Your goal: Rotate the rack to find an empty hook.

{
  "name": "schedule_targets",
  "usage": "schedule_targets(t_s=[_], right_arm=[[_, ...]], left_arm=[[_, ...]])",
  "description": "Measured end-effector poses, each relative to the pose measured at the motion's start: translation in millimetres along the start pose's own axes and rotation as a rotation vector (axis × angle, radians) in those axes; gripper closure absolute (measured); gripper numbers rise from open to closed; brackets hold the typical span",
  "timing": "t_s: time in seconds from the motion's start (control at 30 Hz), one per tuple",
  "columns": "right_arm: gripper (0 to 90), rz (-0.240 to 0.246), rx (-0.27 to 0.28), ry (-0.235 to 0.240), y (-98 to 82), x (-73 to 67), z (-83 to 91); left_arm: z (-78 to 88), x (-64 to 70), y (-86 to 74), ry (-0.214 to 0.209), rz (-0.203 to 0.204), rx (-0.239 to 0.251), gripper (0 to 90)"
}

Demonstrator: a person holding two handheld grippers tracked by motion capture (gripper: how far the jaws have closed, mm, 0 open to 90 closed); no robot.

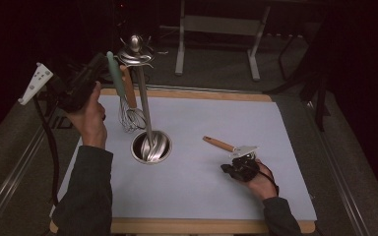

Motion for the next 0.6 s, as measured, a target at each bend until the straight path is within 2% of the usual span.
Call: schedule_targets(t_s=[0.23, 0.43, 0.6], right_arm=[[89.1, -0.004, 0.002, -0.002, -0.3, 1.4, 0.6], [89.1, -0.011, 0.001, -0.002, -0.8, 2.0, 0.5], [89.1, -0.013, 0.004, -0.004, -1.2, 2.6, 1.3]], left_arm=[[-5.1, -9.1, -3.1, 0.033, 0.004, -0.017, 90.0], [-6.6, -10.9, -1.6, 0.028, 0.006, -0.015, 89.9], [-3.7, -8.1, 0.8, 0.006, -0.001, -0.006, 89.9]])
Point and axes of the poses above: each handheld gripper's, and its own axes: z roughly backward along the jaws, y roughly out of its top, x roughly to its right, the point moved 5 cm from there along -z, roughly forward along the jaws, and after that the axes turned 7 degrees about x, right-handed, at the moved point
